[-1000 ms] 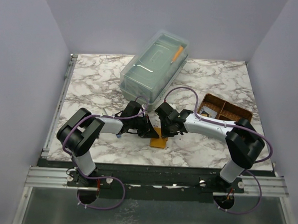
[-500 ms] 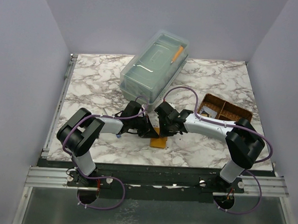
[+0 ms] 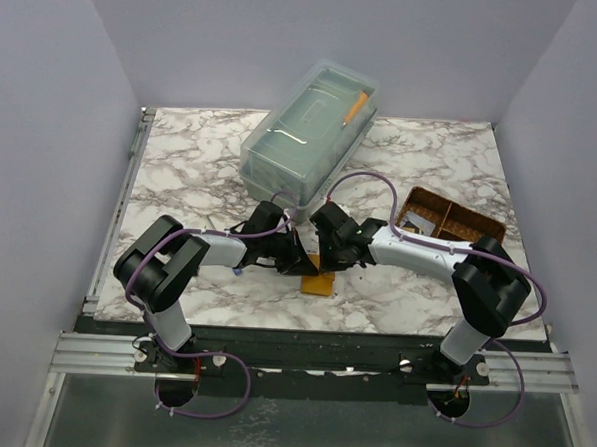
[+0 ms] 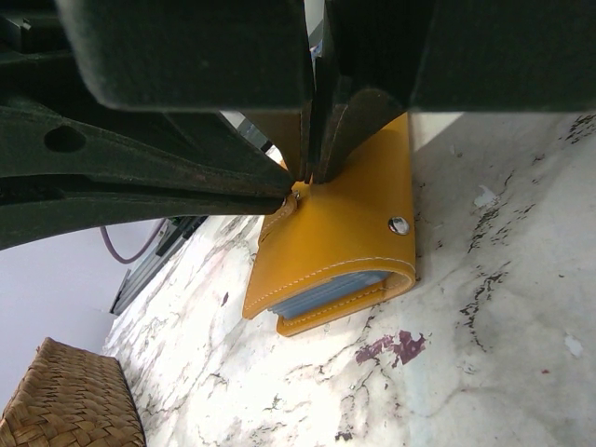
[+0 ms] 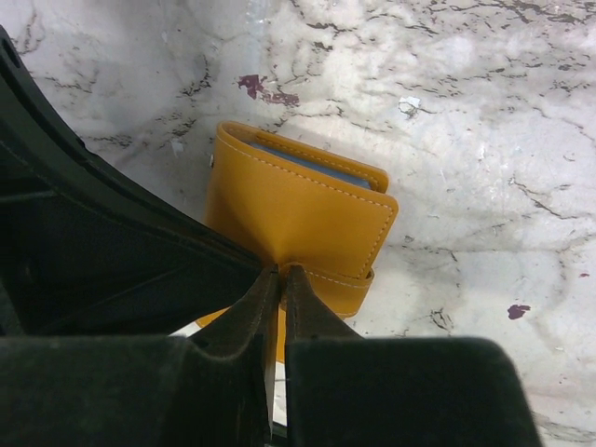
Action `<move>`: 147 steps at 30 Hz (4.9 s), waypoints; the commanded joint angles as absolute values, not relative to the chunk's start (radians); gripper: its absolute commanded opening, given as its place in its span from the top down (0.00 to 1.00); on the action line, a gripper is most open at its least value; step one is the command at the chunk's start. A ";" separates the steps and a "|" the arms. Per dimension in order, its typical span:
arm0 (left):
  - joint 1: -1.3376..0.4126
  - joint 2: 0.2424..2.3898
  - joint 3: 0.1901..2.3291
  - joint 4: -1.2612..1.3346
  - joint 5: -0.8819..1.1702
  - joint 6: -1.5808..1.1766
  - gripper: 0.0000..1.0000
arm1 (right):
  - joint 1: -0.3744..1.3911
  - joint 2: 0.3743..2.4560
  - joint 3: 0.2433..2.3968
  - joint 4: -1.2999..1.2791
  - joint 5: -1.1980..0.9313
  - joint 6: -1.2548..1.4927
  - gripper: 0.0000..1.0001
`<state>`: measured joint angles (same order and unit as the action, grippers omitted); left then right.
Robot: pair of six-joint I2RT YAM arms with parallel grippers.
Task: Put the credit cards into the card holder
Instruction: Close the card holder at the center of the board, then move the card holder to the center of the board.
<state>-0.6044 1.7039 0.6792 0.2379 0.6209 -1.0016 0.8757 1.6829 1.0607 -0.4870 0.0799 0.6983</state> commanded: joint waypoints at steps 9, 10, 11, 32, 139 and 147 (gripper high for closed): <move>-0.618 1.740 0.702 0.244 0.611 -0.960 0.98 | 0.868 1.680 0.934 -0.412 -0.040 0.728 1.00; -0.618 1.740 0.701 0.244 0.611 -0.961 0.98 | 0.864 1.670 0.912 -0.385 -0.044 0.733 1.00; -0.618 1.738 0.699 0.244 0.608 -0.960 0.98 | 0.856 1.658 0.873 -0.349 -0.054 0.741 1.00; -0.617 1.739 0.664 0.300 0.585 -0.994 1.00 | 0.736 1.632 0.454 0.229 -0.273 0.906 1.00; -0.394 1.373 0.481 -0.110 0.262 -0.987 1.00 | 1.358 2.445 0.944 -0.383 0.772 1.023 1.00; -0.394 1.339 0.505 -0.112 0.313 -0.945 1.00 | 1.259 1.901 0.720 0.024 0.589 0.823 0.97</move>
<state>-0.3874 1.3537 0.5060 -0.1066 0.2710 -0.9806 1.3128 1.9381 0.8845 0.2802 1.0237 0.9649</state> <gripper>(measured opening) 0.018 0.008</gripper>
